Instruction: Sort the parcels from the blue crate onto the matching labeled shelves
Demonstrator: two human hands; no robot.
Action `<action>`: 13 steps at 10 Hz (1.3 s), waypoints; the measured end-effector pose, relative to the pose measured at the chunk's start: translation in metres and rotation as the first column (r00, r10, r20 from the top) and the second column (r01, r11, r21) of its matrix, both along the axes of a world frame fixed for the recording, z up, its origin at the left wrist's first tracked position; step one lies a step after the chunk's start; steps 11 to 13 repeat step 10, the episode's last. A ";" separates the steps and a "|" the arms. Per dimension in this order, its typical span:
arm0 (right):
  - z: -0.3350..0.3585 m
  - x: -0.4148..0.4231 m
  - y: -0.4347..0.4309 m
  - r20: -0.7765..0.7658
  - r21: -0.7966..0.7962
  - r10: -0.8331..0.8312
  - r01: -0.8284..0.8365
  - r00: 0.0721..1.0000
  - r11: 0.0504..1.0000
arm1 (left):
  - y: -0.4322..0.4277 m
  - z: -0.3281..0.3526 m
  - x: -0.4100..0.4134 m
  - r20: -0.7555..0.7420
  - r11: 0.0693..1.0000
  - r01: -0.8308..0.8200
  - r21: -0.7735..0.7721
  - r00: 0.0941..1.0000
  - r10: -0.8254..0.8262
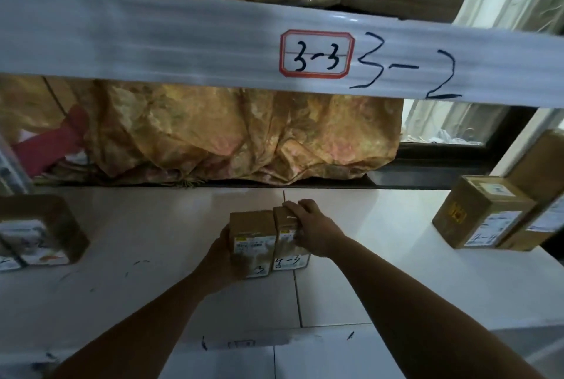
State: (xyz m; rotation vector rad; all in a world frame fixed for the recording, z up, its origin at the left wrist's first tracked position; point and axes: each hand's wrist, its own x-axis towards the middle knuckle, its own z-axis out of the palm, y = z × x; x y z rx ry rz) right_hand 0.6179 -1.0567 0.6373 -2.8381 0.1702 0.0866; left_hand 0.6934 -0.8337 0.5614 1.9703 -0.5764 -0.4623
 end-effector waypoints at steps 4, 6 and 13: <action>-0.007 0.013 -0.003 0.005 -0.066 -0.189 0.189 0.982 0.980 | -0.033 -0.002 0.031 0.081 0.984 -0.125 0.131 0.990 0.115; -0.008 0.018 -0.011 0.001 -0.173 -0.184 0.182 0.983 0.968 | -0.044 -0.003 0.031 0.205 0.977 -0.143 0.160 0.973 0.109; -0.005 0.008 -0.006 0.103 -0.005 -0.219 0.221 0.970 0.975 | -0.045 -0.009 0.012 -0.026 0.958 -0.277 0.073 0.960 0.279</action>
